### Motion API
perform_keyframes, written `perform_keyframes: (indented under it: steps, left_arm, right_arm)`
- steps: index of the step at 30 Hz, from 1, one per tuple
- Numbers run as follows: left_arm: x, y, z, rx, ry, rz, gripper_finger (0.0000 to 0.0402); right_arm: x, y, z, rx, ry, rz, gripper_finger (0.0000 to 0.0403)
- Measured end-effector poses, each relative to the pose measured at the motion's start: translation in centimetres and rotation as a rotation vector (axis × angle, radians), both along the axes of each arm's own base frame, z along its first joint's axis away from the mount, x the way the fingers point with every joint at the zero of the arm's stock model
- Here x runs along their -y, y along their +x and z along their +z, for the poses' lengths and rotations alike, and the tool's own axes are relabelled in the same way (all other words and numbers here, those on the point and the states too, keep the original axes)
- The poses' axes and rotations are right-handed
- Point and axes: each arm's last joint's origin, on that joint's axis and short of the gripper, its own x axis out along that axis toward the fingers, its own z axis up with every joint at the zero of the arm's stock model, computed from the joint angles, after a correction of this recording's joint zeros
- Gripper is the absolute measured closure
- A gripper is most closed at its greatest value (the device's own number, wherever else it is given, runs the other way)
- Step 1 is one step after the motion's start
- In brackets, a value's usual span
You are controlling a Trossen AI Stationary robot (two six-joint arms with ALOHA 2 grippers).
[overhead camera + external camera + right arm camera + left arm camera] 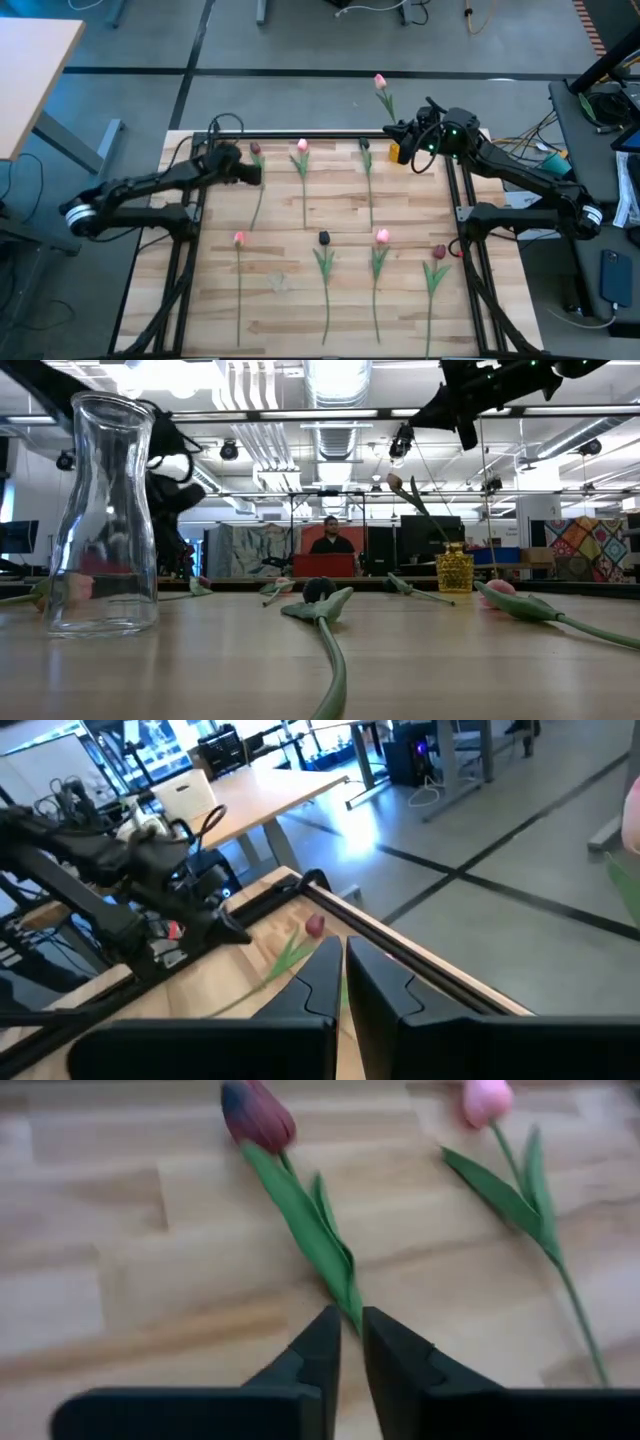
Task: Sort flowers into vase by color
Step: Put the top red tulip flower into the crystal vase
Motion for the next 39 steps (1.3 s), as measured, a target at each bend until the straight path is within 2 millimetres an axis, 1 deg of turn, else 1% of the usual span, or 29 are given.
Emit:
perform_keyframes:
  steps: [2, 5, 10, 14, 18, 22, 24, 28, 32, 39]
  left_arm:
    - [-1.3, 0.6, 0.3, -0.047, -0.012, -0.005, 0.034]
    - [-3.0, 1.5, -0.2, -0.074, -0.087, -0.033, 0.0302]
    - [-4.8, 2.3, -2.3, -0.127, -0.212, -0.011, 0.0244]
    - [-5.8, 2.9, -3.6, -0.152, -0.261, 0.013, 0.0214]
    - [-6.4, 3.6, -4.1, -0.159, -0.281, 0.005, 0.0206]
    - [-7.0, 4.4, -4.0, -0.129, -0.299, -0.016, 0.0205]
    - [-7.1, 4.6, -3.6, -0.111, -0.297, -0.027, 0.0205]
    - [-7.1, 4.9, -2.2, -0.091, -0.281, -0.042, 0.0205]
    - [-7.1, 4.9, -1.5, -0.079, -0.274, -0.057, 0.0205]
    - [-7.1, 5.7, -2.4, -0.085, -0.266, -0.094, 0.0205]
  right_arm:
    - [0.0, 0.0, 0.0, -0.003, -0.003, 0.0, 0.039]
    - [0.0, 0.0, 0.0, -0.005, -0.01, 0.002, 0.039]
    - [0.0, 0.0, 0.0, -0.007, -0.011, 0.001, 0.039]
    - [0.0, 0.0, 0.0, -0.007, -0.013, 0.001, 0.039]
    - [0.0, 0.0, 0.0, -0.01, -0.017, 0.002, 0.039]
    - [0.0, 0.0, 0.0, -0.012, -0.022, 0.003, 0.039]
    - [0.0, 0.0, 0.0, -0.012, -0.022, 0.003, 0.039]
    - [0.0, 0.0, 0.0, -0.012, -0.022, 0.002, 0.039]
    - [0.0, 0.0, 0.0, -0.012, -0.022, 0.002, 0.039]
    - [0.0, 0.0, 0.0, -0.015, -0.03, 0.004, 0.039]
